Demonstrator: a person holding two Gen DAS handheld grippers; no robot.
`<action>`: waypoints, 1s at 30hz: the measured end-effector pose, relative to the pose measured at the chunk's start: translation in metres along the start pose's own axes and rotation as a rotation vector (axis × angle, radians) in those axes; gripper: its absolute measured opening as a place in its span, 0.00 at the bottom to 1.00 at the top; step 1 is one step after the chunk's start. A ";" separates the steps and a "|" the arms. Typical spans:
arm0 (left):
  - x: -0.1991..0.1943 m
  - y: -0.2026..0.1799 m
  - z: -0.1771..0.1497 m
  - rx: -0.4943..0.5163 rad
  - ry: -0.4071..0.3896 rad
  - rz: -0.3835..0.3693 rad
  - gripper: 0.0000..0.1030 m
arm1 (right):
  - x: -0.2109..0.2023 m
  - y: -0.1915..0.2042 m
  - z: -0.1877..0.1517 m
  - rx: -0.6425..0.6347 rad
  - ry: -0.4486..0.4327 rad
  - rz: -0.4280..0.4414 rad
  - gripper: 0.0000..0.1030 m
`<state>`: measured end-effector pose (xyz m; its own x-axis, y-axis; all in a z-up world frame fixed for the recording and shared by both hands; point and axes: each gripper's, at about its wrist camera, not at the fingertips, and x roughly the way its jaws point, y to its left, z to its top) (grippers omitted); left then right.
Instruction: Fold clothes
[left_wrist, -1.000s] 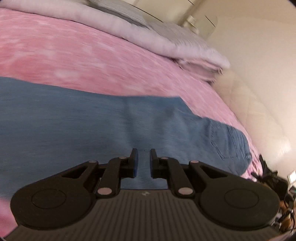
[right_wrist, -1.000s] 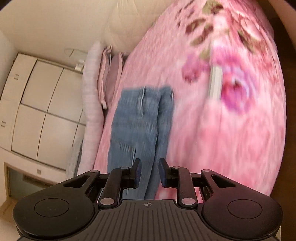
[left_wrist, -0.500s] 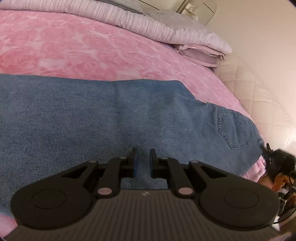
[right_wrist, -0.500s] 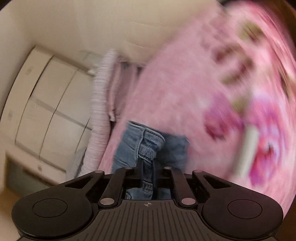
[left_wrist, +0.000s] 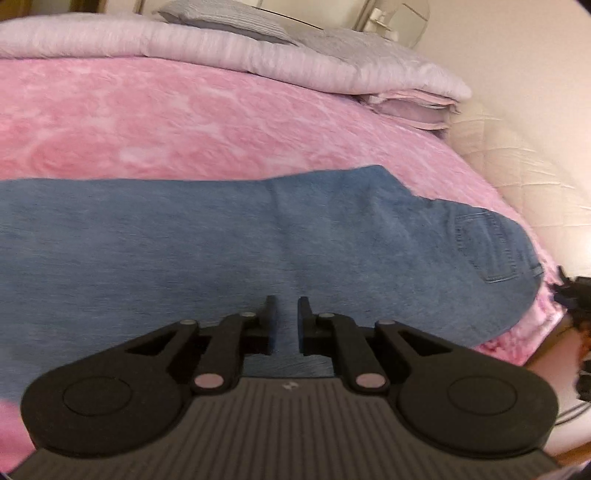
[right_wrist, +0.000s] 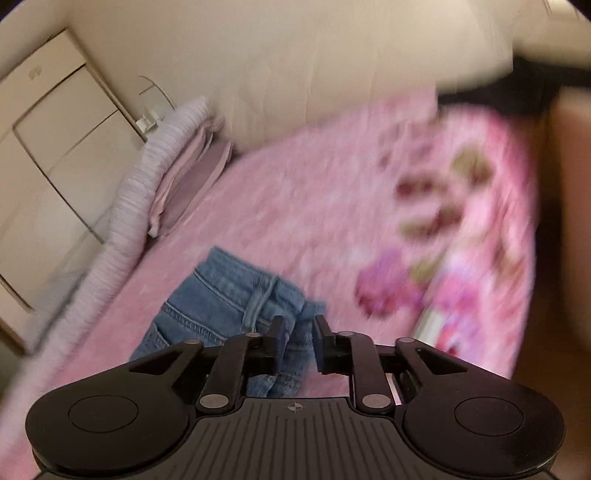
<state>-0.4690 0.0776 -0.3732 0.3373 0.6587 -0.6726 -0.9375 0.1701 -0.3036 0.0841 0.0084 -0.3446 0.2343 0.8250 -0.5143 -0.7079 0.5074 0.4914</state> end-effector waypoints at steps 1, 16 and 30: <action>-0.002 0.000 -0.001 0.008 0.004 0.019 0.08 | -0.007 0.012 -0.005 -0.061 -0.003 0.017 0.22; -0.033 0.004 -0.017 0.026 0.106 0.238 0.25 | -0.027 0.120 -0.150 -0.637 0.271 -0.047 0.27; -0.115 0.021 -0.032 0.005 0.075 0.285 0.30 | -0.109 0.160 -0.151 -0.597 0.291 -0.078 0.29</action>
<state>-0.5253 -0.0183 -0.3239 0.0659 0.6242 -0.7785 -0.9957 -0.0100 -0.0924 -0.1555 -0.0376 -0.3165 0.1693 0.6480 -0.7426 -0.9631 0.2688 0.0150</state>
